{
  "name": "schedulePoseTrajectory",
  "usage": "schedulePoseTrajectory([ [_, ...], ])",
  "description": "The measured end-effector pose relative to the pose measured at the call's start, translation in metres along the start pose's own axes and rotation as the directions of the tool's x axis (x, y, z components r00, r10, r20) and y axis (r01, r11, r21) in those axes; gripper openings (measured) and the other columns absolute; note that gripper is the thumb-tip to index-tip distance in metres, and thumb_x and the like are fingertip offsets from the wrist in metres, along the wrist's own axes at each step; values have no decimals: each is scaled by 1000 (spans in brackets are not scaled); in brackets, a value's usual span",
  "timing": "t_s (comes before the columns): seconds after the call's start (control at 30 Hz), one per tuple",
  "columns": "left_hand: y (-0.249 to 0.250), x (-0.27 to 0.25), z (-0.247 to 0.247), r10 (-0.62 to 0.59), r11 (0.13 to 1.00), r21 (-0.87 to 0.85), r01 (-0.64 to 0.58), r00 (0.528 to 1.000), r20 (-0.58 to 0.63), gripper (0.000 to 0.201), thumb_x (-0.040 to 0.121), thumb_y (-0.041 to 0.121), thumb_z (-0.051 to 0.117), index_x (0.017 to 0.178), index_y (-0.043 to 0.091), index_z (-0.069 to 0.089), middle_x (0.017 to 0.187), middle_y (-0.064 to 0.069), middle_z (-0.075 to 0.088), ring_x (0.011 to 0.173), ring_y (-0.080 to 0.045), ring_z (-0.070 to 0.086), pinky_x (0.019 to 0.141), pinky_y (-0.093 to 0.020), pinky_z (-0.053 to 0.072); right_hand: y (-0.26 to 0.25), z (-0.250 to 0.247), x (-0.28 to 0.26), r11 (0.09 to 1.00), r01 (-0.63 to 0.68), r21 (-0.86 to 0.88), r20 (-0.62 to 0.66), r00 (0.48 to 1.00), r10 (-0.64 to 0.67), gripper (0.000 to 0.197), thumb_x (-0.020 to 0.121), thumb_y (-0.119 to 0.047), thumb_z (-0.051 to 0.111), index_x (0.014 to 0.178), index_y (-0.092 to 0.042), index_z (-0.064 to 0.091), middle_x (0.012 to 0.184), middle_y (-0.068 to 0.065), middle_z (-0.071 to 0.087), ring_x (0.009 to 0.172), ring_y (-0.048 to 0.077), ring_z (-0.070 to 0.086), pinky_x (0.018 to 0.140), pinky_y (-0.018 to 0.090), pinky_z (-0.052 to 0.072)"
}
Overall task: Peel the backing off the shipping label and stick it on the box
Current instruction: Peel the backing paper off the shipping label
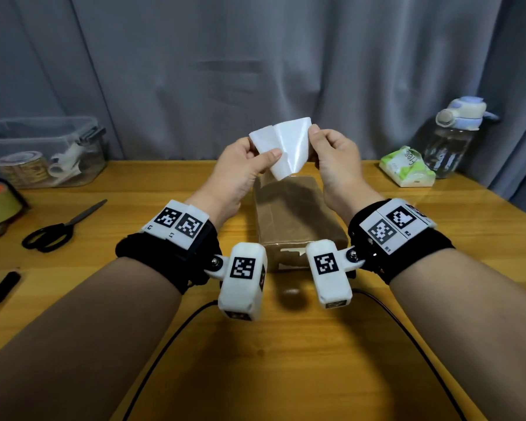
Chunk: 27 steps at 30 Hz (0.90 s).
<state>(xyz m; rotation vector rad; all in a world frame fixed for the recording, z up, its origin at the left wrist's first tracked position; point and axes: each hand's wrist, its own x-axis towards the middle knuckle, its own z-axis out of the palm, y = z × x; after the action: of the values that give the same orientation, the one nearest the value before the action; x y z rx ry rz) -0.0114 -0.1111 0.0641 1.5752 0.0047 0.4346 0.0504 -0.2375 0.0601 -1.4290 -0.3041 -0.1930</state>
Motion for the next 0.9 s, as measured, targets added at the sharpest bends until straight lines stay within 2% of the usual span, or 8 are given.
schedulePoseTrajectory([
  [0.1, -2, 0, -5, -13, 1000, 14, 14, 999, -36, 28, 89, 14, 61, 113, 0, 60, 87, 5, 66, 66, 6, 63, 59, -6, 46, -2, 0, -4, 996, -71, 46, 64, 996, 68, 28, 92, -34, 53, 74, -16, 63, 67, -4, 63, 64, 11, 57, 64, 26, 47],
  [0.23, -8, 0, -9, -15, 998, 67, 20, 996, -87, 15, 92, 23, 57, 90, 9, 62, 79, 5, 63, 64, 3, 58, 51, -3, 43, 0, 2, -7, 993, -110, 48, 153, 983, 102, 31, 93, -41, 50, 79, -18, 66, 71, -4, 66, 68, 12, 59, 67, 26, 45],
  [0.37, -11, 3, -9, -13, 999, 36, 19, 989, -149, 28, 95, 19, 52, 114, 0, 58, 99, -4, 66, 83, -10, 61, 68, -13, 51, 0, 7, -11, 984, -169, 55, 188, 970, 156, 35, 91, -46, 48, 72, -20, 61, 57, -8, 60, 57, 7, 51, 61, 22, 36],
  [0.5, -11, 2, -8, -10, 999, 30, 16, 983, -184, 34, 94, 20, 54, 117, -5, 55, 81, 3, 61, 65, -3, 54, 50, -5, 43, -1, 6, -16, 996, -40, -74, 217, 975, 55, 17, 86, -27, 64, 72, -18, 64, 65, -6, 60, 65, 6, 52, 62, 16, 44],
  [0.6, -9, 3, -8, -33, 999, 28, 38, 987, -158, 47, 86, 24, 65, 125, 2, 49, 99, 0, 63, 72, -2, 55, 48, -2, 42, -2, 6, -14, 995, -12, -96, 186, 982, 30, 15, 86, -19, 63, 71, -17, 64, 69, -3, 59, 66, 7, 52, 53, 7, 43],
  [0.73, -6, 3, -6, -51, 999, 2, 52, 989, -136, 52, 83, 11, 68, 129, 3, 44, 116, -12, 64, 70, 0, 54, 46, 0, 41, -2, 6, -8, 995, -91, -32, 104, 990, 94, 21, 81, -18, 65, 60, -19, 63, 53, -10, 55, 61, 7, 48, 60, 20, 38],
  [0.83, -5, 5, -7, -57, 997, -64, 46, 982, -180, 49, 83, 9, 67, 126, 4, 45, 96, -6, 68, 57, 1, 59, 49, -6, 43, -4, 3, -4, 992, -130, -3, 47, 990, 130, 23, 75, -15, 63, 53, -18, 59, 47, -10, 48, 57, 9, 44, 59, 22, 35],
  [0.9, -4, 9, -8, -81, 996, -62, 69, 971, -224, 46, 82, 11, 68, 123, 8, 48, 83, 3, 62, 60, 0, 56, 66, -15, 45, -5, 1, -2, 989, -142, 31, 22, 990, 141, 25, 76, -11, 61, 53, -17, 56, 44, -10, 47, 52, 7, 43, 54, 20, 36],
])
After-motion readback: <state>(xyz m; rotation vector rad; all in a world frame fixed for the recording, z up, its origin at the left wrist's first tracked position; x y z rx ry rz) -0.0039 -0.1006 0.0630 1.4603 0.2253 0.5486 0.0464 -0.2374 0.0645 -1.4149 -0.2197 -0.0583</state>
